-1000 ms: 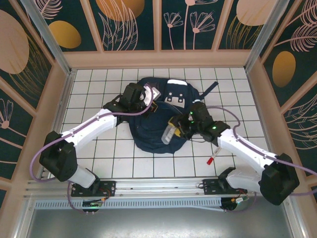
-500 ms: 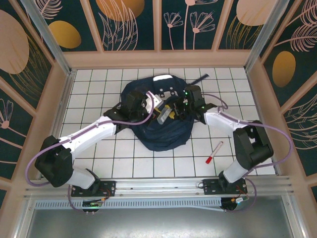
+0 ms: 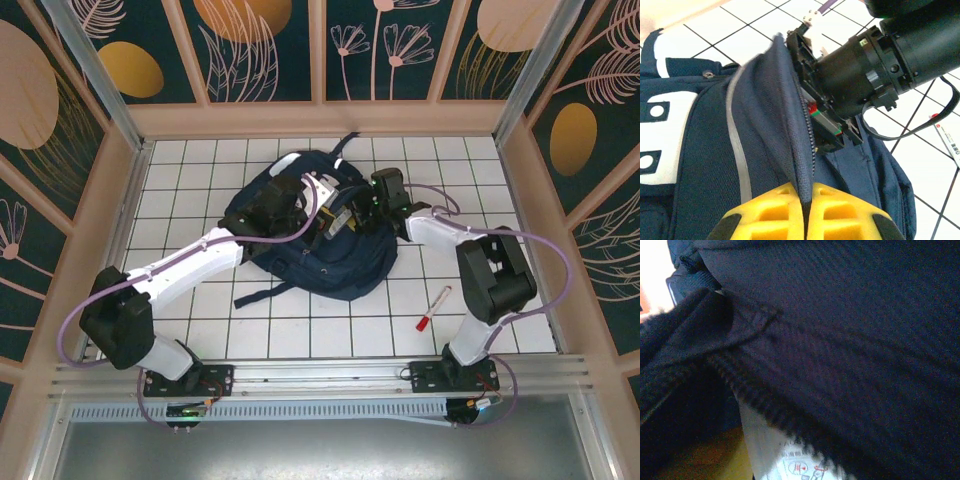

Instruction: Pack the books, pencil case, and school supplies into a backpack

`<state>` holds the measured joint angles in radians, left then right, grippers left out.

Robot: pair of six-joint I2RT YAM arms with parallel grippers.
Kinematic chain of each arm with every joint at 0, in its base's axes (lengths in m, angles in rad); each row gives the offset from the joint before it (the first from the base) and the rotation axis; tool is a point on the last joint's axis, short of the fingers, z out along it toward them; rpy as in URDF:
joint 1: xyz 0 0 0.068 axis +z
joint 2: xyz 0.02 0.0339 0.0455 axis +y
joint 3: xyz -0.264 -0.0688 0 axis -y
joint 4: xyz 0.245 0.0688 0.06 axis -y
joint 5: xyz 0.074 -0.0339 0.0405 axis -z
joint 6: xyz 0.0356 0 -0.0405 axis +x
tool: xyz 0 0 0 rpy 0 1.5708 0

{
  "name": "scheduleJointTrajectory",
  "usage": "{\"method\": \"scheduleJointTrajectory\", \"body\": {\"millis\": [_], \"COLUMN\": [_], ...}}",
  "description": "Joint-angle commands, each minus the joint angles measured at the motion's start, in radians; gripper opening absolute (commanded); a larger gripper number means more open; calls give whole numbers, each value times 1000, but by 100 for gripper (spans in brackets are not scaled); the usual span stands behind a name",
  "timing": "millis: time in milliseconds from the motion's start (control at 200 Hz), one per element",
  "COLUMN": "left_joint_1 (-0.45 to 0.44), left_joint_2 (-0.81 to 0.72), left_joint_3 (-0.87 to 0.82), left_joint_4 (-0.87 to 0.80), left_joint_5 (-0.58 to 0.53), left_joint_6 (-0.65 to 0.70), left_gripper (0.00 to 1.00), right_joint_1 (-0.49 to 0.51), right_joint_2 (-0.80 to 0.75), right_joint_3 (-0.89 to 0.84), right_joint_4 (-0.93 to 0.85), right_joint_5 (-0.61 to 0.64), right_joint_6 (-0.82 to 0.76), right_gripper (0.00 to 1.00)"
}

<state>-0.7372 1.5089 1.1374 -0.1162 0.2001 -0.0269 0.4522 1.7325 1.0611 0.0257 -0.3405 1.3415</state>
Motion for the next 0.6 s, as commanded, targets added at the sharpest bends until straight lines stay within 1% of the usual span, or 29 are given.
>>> {"method": "scheduleJointTrajectory", "body": {"millis": [0, 80, 125, 190, 225, 310, 375, 420, 440, 550, 596], "left_joint_1": [-19, -12, -5, 3, 7, 8, 10, 11, 11, 10, 11], "left_joint_2": [-33, -33, -31, -28, -30, -32, -33, -33, -32, -20, -14], "left_joint_3": [49, 37, 33, 29, 27, 24, 24, 24, 24, 28, 30], "left_joint_4": [110, 119, 119, 125, 128, 136, 136, 136, 136, 132, 131], "left_joint_5": [83, 77, 78, 80, 83, 85, 85, 89, 91, 106, 114], "left_joint_6": [1, -11, -17, -22, -21, -19, -19, -18, -18, -19, -21], "left_gripper": [0, 0, 0, 0, 0, 0, 0, 0, 0, 0, 0], "right_joint_1": [-15, -19, -24, -25, -22, -12, -7, 2, 8, 30, 40], "right_joint_2": [38, 3, -23, -67, -94, -138, -149, -152, -154, -147, -132], "right_joint_3": [71, 65, 38, -14, -45, -114, -137, -139, -142, -170, -174], "right_joint_4": [-8, -57, -70, -80, -86, -59, -45, -49, -49, 10, 56], "right_joint_5": [82, 97, 77, 42, 40, 1, -31, -30, -26, -38, -52], "right_joint_6": [-41, -93, -99, -112, -114, -121, -137, -158, -163, -157, -149], "right_gripper": [64, 68, 70, 71, 69, 62, 57, 54, 51, 29, 25]}}
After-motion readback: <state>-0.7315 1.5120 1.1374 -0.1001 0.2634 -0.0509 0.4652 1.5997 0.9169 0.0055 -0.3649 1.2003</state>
